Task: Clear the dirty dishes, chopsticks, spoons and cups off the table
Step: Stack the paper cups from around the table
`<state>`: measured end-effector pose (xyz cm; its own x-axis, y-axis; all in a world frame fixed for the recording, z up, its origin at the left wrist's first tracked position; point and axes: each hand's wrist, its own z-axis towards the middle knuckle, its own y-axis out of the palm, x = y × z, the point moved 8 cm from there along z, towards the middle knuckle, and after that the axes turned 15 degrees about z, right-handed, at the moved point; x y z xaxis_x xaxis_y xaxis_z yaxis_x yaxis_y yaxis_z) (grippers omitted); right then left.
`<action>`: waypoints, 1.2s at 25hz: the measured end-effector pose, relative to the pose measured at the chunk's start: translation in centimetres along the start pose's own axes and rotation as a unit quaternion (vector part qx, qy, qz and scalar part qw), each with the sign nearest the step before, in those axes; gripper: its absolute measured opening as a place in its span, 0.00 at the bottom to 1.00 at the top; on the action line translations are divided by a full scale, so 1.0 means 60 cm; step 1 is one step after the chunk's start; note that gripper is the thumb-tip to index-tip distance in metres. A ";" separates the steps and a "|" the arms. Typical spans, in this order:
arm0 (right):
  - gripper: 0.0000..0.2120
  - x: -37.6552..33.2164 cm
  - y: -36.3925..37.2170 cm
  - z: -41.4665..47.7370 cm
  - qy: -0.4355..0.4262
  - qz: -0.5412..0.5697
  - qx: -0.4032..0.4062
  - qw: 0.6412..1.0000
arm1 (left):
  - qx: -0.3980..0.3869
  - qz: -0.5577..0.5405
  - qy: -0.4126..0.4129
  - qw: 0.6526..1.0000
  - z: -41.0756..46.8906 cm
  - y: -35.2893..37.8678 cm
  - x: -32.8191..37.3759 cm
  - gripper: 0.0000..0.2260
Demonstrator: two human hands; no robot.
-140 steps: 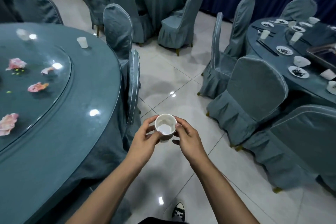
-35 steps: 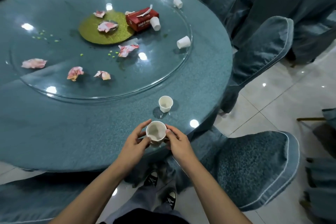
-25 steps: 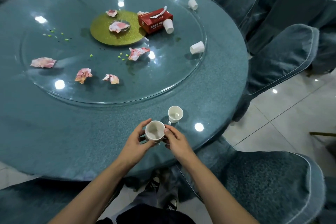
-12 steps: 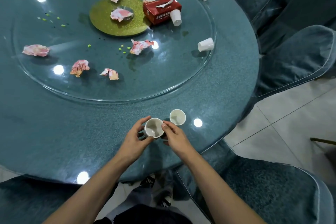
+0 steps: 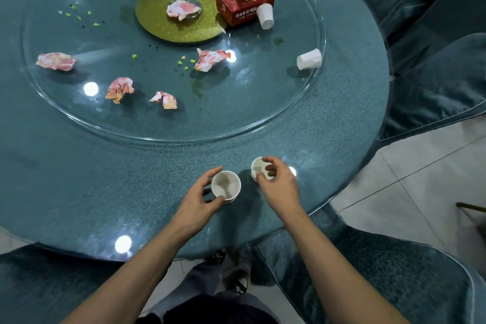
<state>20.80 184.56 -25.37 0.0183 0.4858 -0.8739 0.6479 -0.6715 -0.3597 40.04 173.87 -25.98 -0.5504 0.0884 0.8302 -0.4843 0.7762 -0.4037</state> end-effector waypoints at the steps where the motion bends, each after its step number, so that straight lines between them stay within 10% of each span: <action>1: 0.19 -0.006 -0.007 0.006 -0.023 -0.062 0.013 0.998 | -0.004 -0.004 -0.001 1.000 0.001 0.000 -0.003 0.29; 6: 0.38 0.019 0.006 0.037 0.031 -0.196 -0.042 0.979 | -0.020 -0.031 -0.026 0.999 0.003 0.007 -0.016 0.29; 17: 0.30 0.022 0.005 0.018 -0.001 -0.248 -0.032 0.968 | -0.021 -0.034 -0.020 0.999 0.008 0.008 -0.025 0.27; 30: 0.31 -0.118 0.020 -0.077 -0.153 -0.033 -0.115 0.981 | -0.013 -0.060 -0.058 0.996 0.009 0.004 -0.025 0.28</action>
<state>24.98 182.90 -18.09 -0.2369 0.3092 -0.9210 0.7947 -0.4836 -0.3668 40.39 173.55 -27.54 -0.5651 -0.0769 0.8214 -0.5338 0.7933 -0.2929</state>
